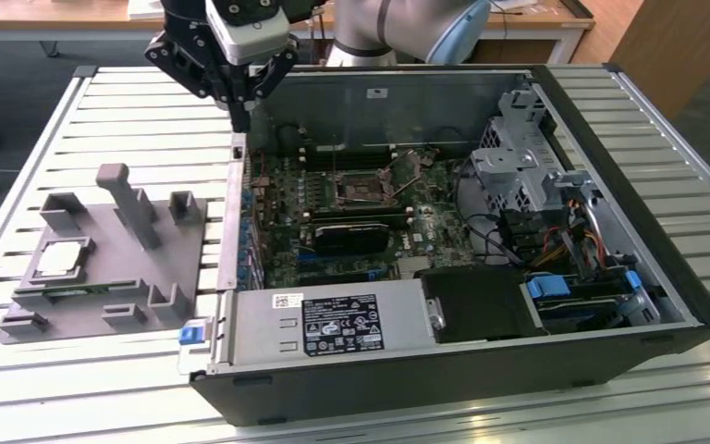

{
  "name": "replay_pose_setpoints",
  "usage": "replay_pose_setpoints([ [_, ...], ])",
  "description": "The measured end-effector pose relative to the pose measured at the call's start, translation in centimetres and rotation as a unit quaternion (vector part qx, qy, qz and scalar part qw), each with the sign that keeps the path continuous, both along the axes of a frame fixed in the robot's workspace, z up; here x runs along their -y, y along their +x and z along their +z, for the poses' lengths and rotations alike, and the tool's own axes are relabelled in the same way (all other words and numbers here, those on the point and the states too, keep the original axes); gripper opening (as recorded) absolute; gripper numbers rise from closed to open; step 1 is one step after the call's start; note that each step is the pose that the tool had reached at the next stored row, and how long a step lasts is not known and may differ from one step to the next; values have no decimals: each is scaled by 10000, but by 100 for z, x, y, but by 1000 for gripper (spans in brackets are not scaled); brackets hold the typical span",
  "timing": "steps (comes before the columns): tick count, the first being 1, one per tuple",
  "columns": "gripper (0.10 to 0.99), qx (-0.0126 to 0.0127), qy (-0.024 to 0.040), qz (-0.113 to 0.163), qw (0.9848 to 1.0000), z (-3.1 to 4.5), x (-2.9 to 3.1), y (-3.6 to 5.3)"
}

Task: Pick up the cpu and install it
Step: 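Reach for the cpu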

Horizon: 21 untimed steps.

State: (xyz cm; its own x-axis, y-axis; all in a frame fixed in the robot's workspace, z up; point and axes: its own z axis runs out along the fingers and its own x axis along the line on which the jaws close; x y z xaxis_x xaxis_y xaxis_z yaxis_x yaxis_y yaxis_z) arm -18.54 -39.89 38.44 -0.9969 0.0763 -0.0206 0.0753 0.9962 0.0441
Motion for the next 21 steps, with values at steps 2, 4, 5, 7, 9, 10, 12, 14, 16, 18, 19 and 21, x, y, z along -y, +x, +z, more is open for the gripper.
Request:
replay_pose_setpoints([
  [2, 106, 0, 0, 0, 10000, -2, 0, -10],
  [4, 106, 0, 0, 0, 10000, -3, 0, -20],
  [5, 106, 0, 0, 0, 10000, -4, 0, -26],
  [7, 106, 0, 0, 0, 10000, -5, 0, -35],
  [9, 106, 0, 0, 0, 10000, -6, 0, -44],
  [10, 106, 0, 0, 0, 10000, -7, 0, -50],
  [12, 106, -1, 0, 0, 10000, -8, 0, -61],
  [14, 106, -1, 0, 0, 10000, -9, 0, -71],
  [16, 106, -1, 0, 0, 10000, -10, 0, -81],
  [18, 106, -1, 0, 0, 10000, -11, 0, -91],
  [19, 106, -1, 0, 0, 10000, -12, 0, -96],
  [21, 106, -1, 0, 0, 10000, -13, 0, -107],
])
